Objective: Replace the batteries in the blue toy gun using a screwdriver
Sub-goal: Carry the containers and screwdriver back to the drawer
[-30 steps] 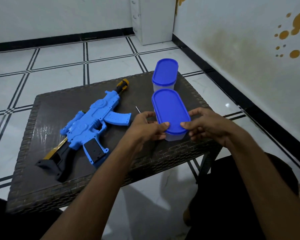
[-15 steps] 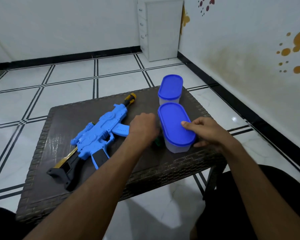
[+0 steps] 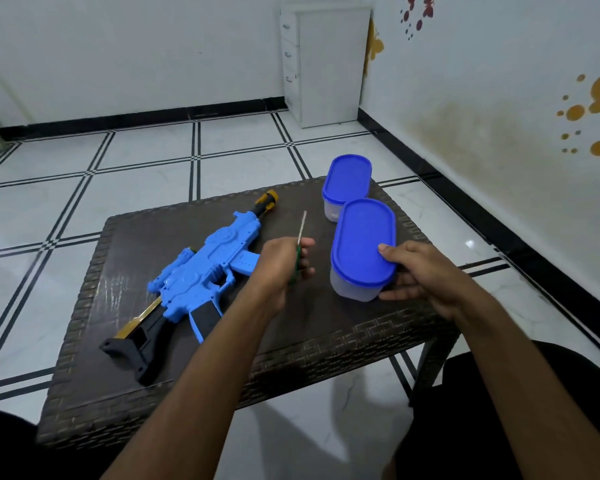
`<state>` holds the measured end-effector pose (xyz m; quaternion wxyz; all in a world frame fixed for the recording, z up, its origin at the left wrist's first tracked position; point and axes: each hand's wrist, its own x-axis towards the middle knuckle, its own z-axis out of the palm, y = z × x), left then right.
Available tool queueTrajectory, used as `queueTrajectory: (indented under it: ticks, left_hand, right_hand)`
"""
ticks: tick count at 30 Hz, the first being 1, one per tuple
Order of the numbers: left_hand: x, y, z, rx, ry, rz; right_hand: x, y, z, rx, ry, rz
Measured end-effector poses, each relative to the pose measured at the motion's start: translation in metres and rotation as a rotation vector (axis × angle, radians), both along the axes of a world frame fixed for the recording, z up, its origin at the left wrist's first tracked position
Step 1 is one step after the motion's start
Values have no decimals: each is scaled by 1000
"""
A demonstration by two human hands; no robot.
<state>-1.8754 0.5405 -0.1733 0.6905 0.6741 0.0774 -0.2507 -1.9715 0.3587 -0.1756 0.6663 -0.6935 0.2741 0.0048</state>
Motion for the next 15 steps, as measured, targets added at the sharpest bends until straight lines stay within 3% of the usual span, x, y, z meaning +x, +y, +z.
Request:
queueTrajectory:
  ticks: [3, 6, 15]
  left_hand:
    - [-1, 9, 5, -235, 155, 180]
    - [1, 21, 8, -305, 226, 211]
    - [5, 58, 14, -176, 175, 91]
  right_hand:
    - [4, 10, 6, 27, -36, 30]
    - [9, 21, 14, 31, -67, 82]
    - [21, 46, 30, 9, -121, 163]
